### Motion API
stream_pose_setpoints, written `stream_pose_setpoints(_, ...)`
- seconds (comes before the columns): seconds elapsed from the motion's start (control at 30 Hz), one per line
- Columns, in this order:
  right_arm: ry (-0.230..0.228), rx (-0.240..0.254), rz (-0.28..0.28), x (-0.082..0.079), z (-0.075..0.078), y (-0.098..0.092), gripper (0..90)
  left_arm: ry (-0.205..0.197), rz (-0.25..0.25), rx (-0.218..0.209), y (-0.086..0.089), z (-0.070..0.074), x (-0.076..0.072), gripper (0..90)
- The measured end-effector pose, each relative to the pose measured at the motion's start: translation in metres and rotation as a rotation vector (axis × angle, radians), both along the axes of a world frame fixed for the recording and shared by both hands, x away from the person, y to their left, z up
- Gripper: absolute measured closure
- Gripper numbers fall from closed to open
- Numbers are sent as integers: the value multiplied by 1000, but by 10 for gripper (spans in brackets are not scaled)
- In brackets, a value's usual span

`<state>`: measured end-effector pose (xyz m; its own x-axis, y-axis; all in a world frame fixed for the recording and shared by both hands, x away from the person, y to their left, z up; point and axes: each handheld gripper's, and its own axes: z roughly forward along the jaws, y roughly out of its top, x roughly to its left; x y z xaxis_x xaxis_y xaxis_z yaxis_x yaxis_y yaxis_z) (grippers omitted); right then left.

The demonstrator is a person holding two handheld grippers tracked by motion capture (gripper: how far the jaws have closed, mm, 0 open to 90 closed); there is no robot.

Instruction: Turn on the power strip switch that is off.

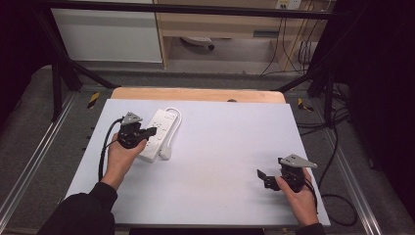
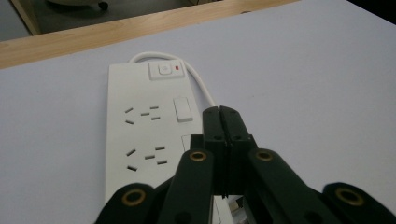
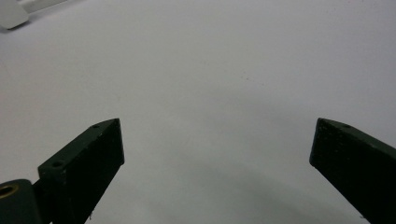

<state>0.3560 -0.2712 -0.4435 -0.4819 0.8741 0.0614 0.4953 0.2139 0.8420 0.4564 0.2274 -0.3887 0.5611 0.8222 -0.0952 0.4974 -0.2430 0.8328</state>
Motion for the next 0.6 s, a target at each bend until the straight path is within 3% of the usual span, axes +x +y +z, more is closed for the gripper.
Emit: stream_pose_setpoints(0.6, -2, -2, 0, 0, 0, 0, 34, 41, -5, 5, -3, -16, -5, 899)
